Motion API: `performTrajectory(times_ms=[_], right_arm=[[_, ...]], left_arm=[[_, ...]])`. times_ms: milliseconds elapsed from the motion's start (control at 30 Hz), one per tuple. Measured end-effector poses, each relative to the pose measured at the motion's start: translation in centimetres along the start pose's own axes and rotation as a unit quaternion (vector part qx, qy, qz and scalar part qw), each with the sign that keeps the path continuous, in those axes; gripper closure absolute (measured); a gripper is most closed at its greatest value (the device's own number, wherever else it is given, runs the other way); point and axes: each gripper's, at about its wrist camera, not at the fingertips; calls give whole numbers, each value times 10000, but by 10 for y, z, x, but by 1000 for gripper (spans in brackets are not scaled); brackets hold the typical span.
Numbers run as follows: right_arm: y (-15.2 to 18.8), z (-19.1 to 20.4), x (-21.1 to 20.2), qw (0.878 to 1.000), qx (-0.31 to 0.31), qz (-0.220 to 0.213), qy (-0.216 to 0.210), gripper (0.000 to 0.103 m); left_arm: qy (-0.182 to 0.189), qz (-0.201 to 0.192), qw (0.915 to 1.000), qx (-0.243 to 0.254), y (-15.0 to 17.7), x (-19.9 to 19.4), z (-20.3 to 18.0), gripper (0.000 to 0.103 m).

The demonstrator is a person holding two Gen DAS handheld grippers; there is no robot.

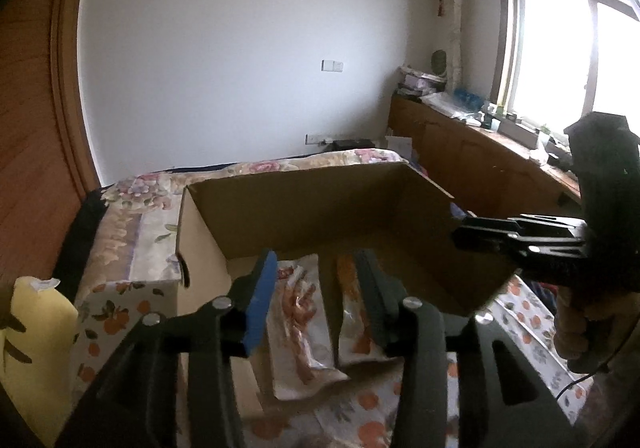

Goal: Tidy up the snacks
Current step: 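Lower both packets into the box and open both tools, then move both tools back down to the remaining snack packets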

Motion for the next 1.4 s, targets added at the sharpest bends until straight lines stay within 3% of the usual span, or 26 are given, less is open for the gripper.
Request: performTrajectory(times_ms=[333, 700, 800, 1033, 1233, 1400], right_arm=[[47, 35, -74, 10000, 4, -56, -79, 46], [135, 63, -100, 9994, 246, -64, 233, 41], [150, 65, -101, 9991, 270, -59, 316, 39], [179, 70, -96, 9986, 169, 37, 499, 20], [201, 65, -91, 9970, 330, -6, 707, 15], [218, 55, -85, 9935, 576, 111, 980, 15]], left_arm=[[-7, 65, 9998, -165, 48, -71, 1, 55], [-200, 207, 9996, -76, 118, -110, 8, 54], [-198, 252, 9995, -75, 128, -113, 7, 53], [-158, 384, 9988, -250, 141, -108, 12, 53], [-221, 548, 9981, -186, 153, -95, 13, 52], [-199, 927, 9955, -69, 163, -71, 12, 52]])
Point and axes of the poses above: each gripper's, at about its wrist camera, not at the fingertips, and x roughly the way its jaws point, z to its left, y to its underside, and after that the axes turned 7 degrees about -x, right-handed
